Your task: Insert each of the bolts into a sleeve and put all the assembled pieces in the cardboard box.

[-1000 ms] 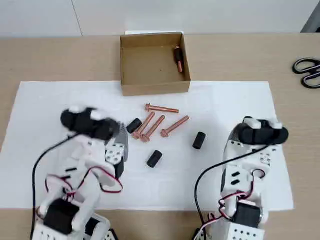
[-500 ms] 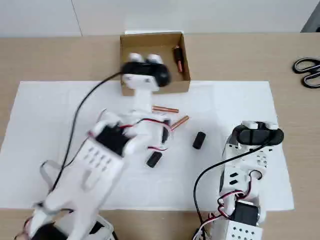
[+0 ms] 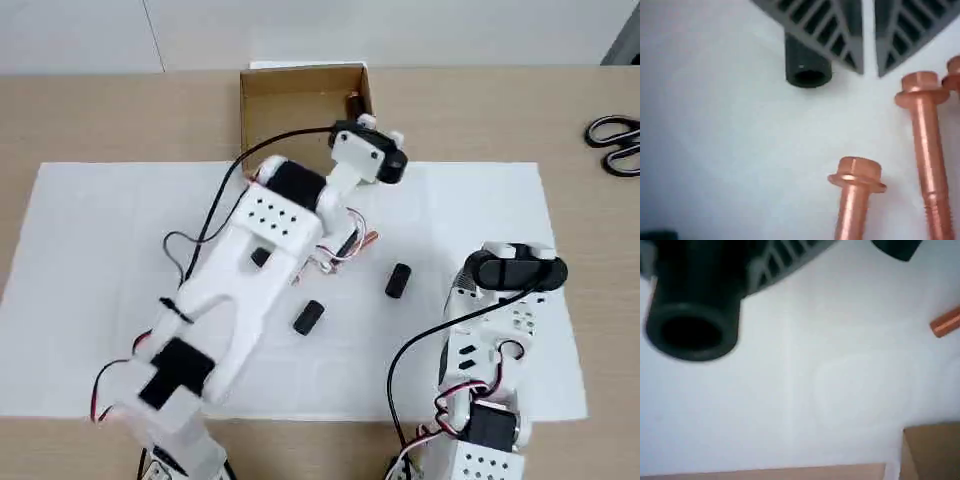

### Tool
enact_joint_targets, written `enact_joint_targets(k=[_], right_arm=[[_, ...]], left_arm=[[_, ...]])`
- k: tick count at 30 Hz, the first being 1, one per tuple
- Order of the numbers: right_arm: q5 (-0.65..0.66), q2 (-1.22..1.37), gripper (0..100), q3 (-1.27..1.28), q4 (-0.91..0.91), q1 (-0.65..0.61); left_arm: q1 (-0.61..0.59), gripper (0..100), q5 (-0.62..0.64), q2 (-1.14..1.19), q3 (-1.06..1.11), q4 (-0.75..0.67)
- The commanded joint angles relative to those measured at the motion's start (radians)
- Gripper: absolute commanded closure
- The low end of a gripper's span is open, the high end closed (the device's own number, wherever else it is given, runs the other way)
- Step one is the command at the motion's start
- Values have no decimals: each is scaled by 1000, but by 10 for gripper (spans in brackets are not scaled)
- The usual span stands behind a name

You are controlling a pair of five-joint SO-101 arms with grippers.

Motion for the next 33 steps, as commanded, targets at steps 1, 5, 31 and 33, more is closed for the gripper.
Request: enact_joint_targets(k=[1, 5, 31, 33], right_arm=[[3, -21, 995, 6, 1, 5], [3, -19, 995, 6, 2, 2], [3, -18, 995, 6, 2, 4], [3, -18, 995, 6, 2, 4]], left_arm=[[8, 994, -132, 46, -160, 77], [12, 994, -140, 132, -257, 109], [12, 877, -256, 557, -598, 107], [12, 877, -256, 594, -631, 107]])
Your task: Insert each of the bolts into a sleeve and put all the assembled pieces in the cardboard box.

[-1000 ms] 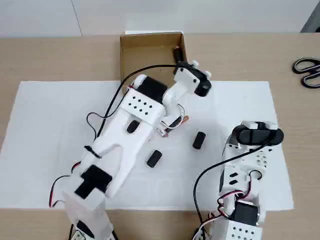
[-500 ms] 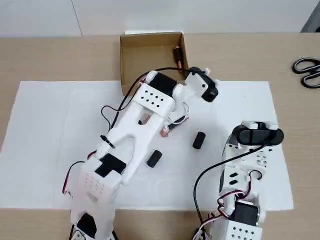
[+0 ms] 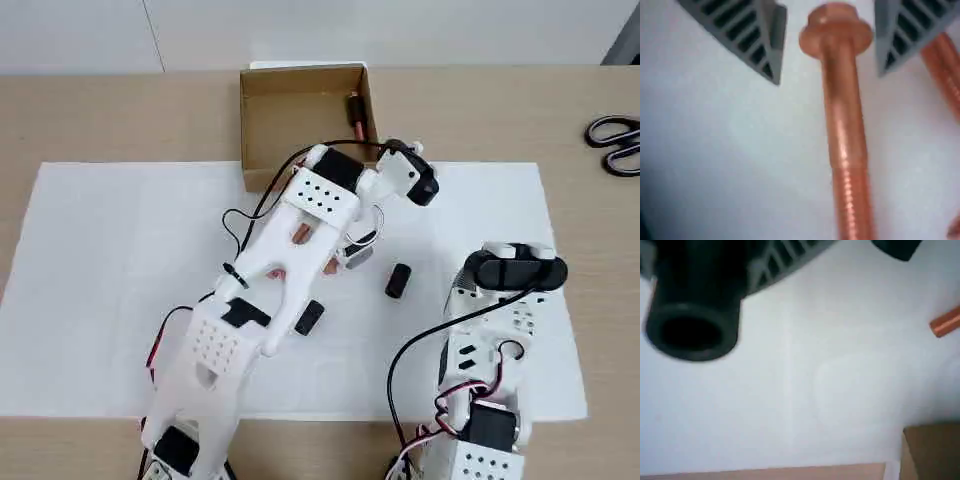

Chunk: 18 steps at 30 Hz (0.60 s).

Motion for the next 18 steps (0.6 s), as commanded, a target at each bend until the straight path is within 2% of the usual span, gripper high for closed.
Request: enact_joint_targets(k=[1, 12, 17, 18], right_arm=[[3, -18, 995, 6, 2, 4], [5, -18, 995, 6, 2, 4], [5, -19, 995, 6, 2, 4], [6, -19, 995, 6, 2, 4]], left_arm=[[6, 877, -6, 29, -87, 18], [6, 882, -3, 153, -124, 20], [23, 998, -2, 121, -125, 20], [32, 994, 0, 109, -124, 20]])
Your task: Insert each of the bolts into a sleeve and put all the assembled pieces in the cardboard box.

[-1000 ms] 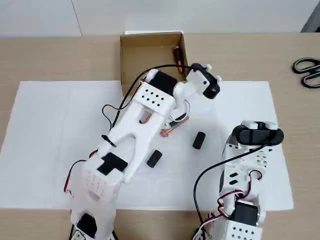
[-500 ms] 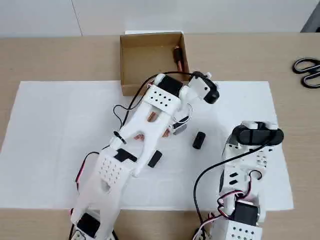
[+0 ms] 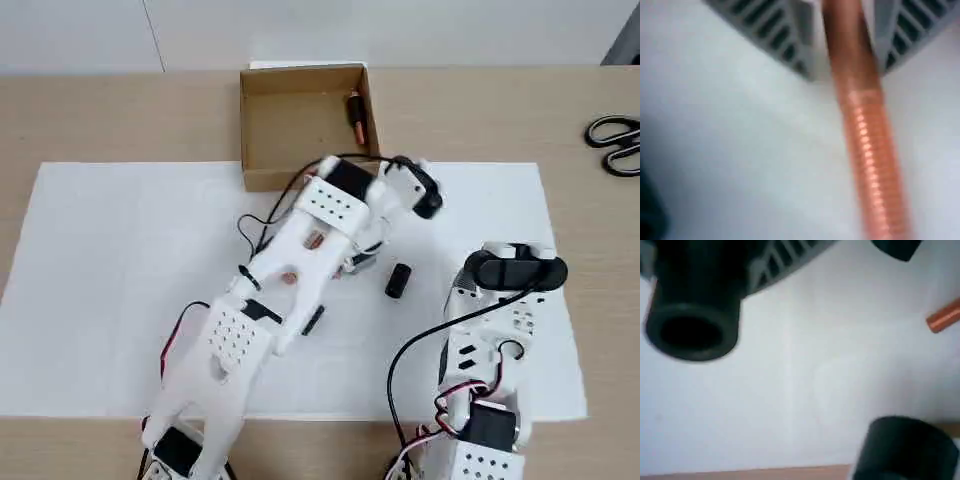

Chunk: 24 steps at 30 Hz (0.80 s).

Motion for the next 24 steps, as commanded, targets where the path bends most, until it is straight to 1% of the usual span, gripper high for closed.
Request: enact_joint_targets(k=[1, 6, 15, 19, 24], right_arm=[[6, -19, 995, 6, 2, 4], [6, -19, 995, 6, 2, 5], [5, -19, 995, 6, 2, 5], [5, -19, 995, 6, 2, 5], [5, -19, 995, 6, 2, 4]], left_arm=[[17, 993, 3, -54, -7, 9], [38, 994, 3, -147, 30, 9], [-8, 994, -17, -345, 36, 11], [-68, 994, -152, -428, 124, 11], [-186, 994, -379, -569, 372, 11]])
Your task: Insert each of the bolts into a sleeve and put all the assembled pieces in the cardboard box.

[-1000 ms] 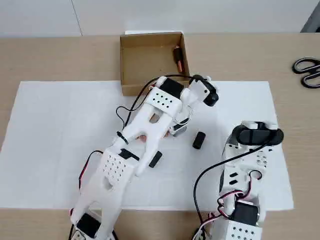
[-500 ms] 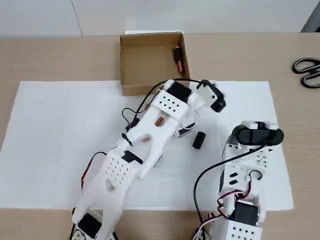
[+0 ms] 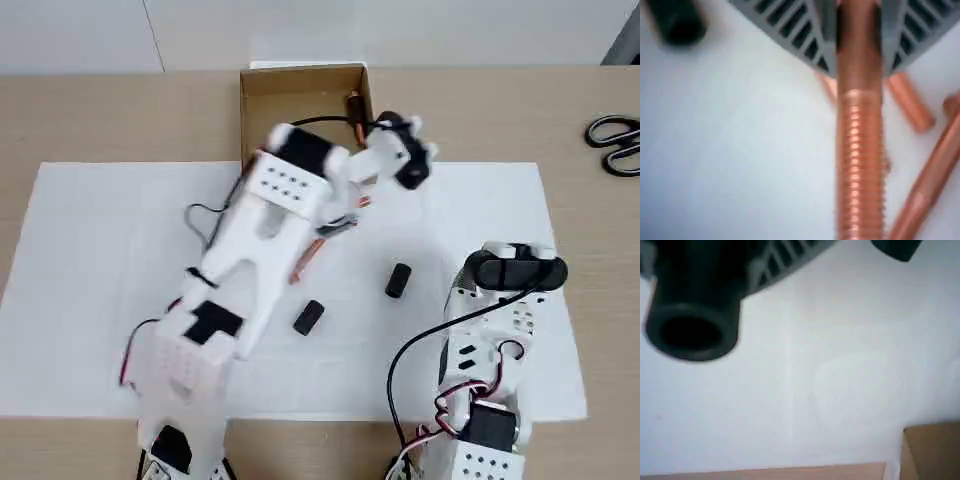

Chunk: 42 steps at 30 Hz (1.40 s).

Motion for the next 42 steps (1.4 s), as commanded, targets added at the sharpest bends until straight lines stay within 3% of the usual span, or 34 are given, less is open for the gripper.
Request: enact_joint_targets(k=[1, 10, 16, 30, 42], right_arm=[[5, -19, 995, 6, 2, 2], [3, -19, 995, 6, 2, 1], [3, -19, 995, 6, 2, 1], [3, -19, 995, 6, 2, -1], [3, -21, 995, 6, 2, -1]], left_arm=[[-87, 994, -153, -161, 154, 12], [-287, 994, -784, -374, 489, 11], [-374, 994, -984, -419, 634, 11], [-431, 994, -1017, -250, 674, -25], [-423, 994, -953, -166, 673, -262]])
